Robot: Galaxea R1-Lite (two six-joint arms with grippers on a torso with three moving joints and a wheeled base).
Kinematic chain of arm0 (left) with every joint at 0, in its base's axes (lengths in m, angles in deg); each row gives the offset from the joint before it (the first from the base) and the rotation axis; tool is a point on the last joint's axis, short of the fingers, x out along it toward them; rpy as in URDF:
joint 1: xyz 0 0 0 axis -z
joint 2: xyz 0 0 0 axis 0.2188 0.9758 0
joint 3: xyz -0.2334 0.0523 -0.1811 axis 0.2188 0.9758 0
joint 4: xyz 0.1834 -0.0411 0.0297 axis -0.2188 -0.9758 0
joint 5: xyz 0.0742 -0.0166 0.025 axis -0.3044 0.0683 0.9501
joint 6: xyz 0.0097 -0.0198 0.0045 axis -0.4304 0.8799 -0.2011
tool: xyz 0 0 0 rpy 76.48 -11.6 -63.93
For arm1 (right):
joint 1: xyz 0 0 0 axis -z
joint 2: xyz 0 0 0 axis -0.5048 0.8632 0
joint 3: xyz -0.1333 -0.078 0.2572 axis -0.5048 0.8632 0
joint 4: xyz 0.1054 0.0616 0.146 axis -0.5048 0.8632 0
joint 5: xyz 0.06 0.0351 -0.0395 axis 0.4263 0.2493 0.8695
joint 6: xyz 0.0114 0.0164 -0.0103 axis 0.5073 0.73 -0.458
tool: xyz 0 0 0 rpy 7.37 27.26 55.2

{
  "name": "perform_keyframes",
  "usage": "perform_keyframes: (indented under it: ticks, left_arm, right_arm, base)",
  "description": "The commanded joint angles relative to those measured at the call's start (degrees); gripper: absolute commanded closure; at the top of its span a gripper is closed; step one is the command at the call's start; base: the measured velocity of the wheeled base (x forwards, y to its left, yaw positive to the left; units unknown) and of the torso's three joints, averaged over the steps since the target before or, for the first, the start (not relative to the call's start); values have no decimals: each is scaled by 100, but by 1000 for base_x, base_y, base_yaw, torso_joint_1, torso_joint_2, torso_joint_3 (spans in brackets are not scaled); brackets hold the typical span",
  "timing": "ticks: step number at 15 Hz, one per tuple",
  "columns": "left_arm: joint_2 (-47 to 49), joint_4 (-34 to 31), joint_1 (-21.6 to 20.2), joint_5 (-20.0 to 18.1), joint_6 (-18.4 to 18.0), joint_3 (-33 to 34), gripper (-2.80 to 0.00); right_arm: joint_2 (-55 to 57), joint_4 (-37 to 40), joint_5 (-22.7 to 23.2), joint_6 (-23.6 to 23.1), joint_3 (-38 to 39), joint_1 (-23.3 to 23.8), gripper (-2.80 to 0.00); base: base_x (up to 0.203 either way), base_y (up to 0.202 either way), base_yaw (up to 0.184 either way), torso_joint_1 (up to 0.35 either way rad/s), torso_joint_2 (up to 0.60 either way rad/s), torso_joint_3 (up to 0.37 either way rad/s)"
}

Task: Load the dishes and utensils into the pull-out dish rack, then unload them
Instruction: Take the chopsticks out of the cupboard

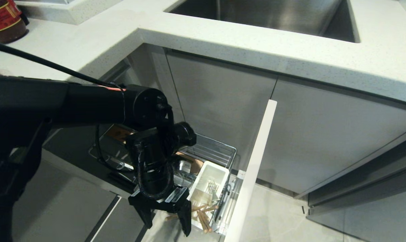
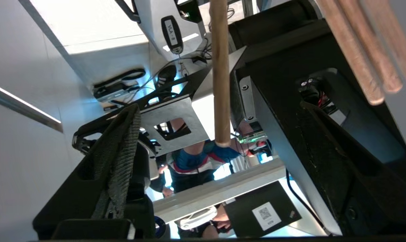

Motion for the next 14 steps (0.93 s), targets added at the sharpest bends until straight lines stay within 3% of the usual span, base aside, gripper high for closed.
perform_keyframes:
  ticks: [1, 14]
  left_arm:
    - [135, -39, -84, -13, -3, -54, -280]
    - [761, -38, -166, -134, 22, -470, -280]
  right_arm:
    - [2, -1, 0, -3, 0, -2, 0]
    - [2, -1, -1, -3, 0, 6, 0]
  base:
    - [0, 0, 0, 0, 0, 0]
    - [0, 0, 0, 0, 0, 0]
